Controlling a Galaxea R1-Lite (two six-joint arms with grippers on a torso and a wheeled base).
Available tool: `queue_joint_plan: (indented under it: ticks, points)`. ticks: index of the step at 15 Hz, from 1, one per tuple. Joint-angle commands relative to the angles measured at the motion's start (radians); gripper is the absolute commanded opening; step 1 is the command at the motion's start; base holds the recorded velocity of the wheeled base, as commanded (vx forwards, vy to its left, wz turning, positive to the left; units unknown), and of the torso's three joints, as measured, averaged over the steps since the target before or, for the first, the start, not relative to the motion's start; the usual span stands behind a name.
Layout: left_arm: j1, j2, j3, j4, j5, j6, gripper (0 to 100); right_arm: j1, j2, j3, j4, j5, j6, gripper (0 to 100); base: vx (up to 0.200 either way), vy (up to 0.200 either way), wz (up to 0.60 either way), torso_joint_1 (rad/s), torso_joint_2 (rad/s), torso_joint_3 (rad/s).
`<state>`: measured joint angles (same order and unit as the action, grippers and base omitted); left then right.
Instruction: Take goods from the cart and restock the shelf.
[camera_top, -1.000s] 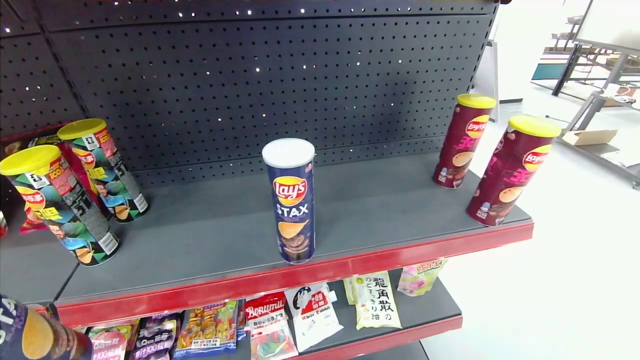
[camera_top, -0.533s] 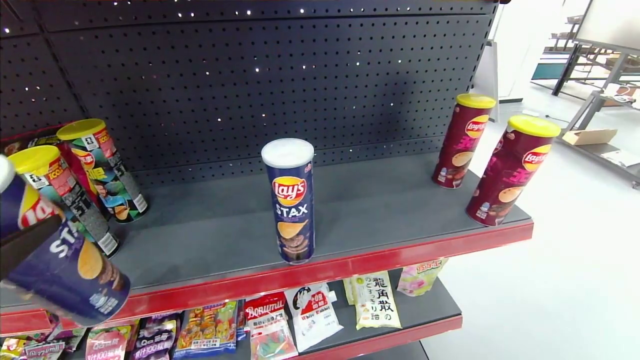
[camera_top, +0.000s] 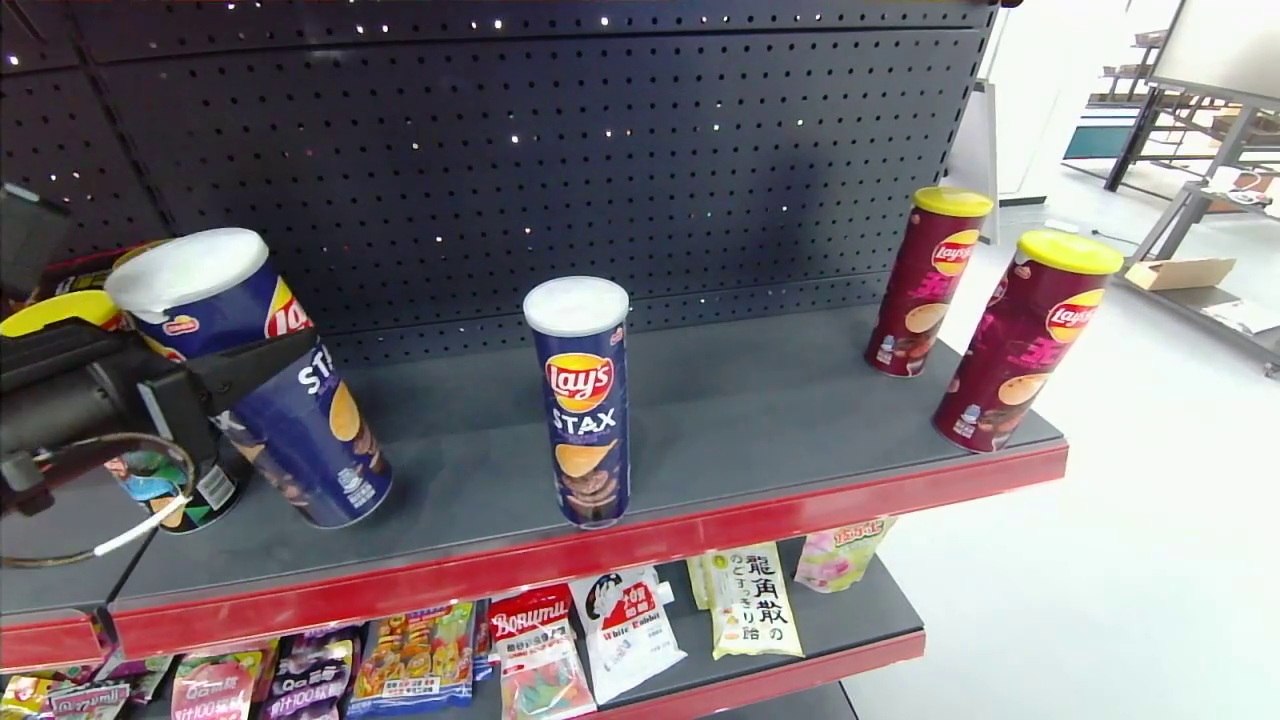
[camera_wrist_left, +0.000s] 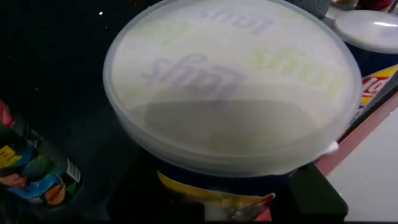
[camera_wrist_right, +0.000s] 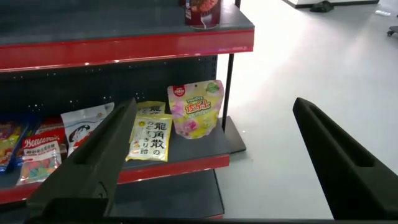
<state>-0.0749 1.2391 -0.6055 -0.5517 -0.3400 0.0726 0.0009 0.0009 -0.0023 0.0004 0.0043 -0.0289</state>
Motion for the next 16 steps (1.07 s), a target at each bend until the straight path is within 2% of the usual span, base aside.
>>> queue_joint_plan:
  ticks: [1, 2, 3, 4, 5, 8, 11, 16]
  points:
    - [-0.005, 0.155, -0.025, -0.091, -0.001, -0.002, 0, 0.001, -0.001, 0.001, 0.0, 0.0, -0.002, 100, 0.0, 0.0, 0.0, 0.0, 0.0, 0.0]
    - [-0.026, 0.195, -0.023, -0.142, -0.001, -0.002, 0, 0.001, -0.001, 0.001, 0.0, 0.0, 0.0, 100, 0.0, 0.0, 0.0, 0.0, 0.0, 0.0]
    - [-0.052, 0.226, -0.028, -0.178, -0.001, -0.017, 0, 0.001, -0.001, 0.001, 0.0, 0.0, 0.0, 100, 0.0, 0.0, 0.0, 0.0, 0.0, 0.0]
    - [-0.094, 0.273, -0.051, -0.212, 0.006, -0.056, 0, 0.001, -0.001, 0.001, 0.0, 0.0, 0.0, 100, 0.0, 0.0, 0.0, 0.0, 0.0, 0.0]
    - [-0.111, 0.298, -0.074, -0.217, 0.007, -0.06, 0, 0.001, -0.001, 0.001, 0.0, 0.0, -0.002, 100, 0.0, 0.0, 0.0, 0.0, 0.0, 0.0]
    - [-0.155, 0.407, -0.174, -0.22, 0.039, -0.057, 0, 0.001, -0.001, 0.001, 0.0, 0.0, -0.002, 100, 0.0, 0.0, 0.0, 0.0, 0.0, 0.0]
    - [-0.198, 0.51, -0.301, -0.218, 0.078, -0.068, 0, 0.001, -0.001, 0.001, 0.0, 0.0, 0.0, 100, 0.0, 0.0, 0.0, 0.0, 0.0, 0.0]
    - [-0.204, 0.588, -0.39, -0.212, 0.096, -0.065, 0, 0.001, -0.001, 0.001, 0.0, 0.0, 0.0, 100, 0.0, 0.0, 0.0, 0.0, 0.0, 0.0]
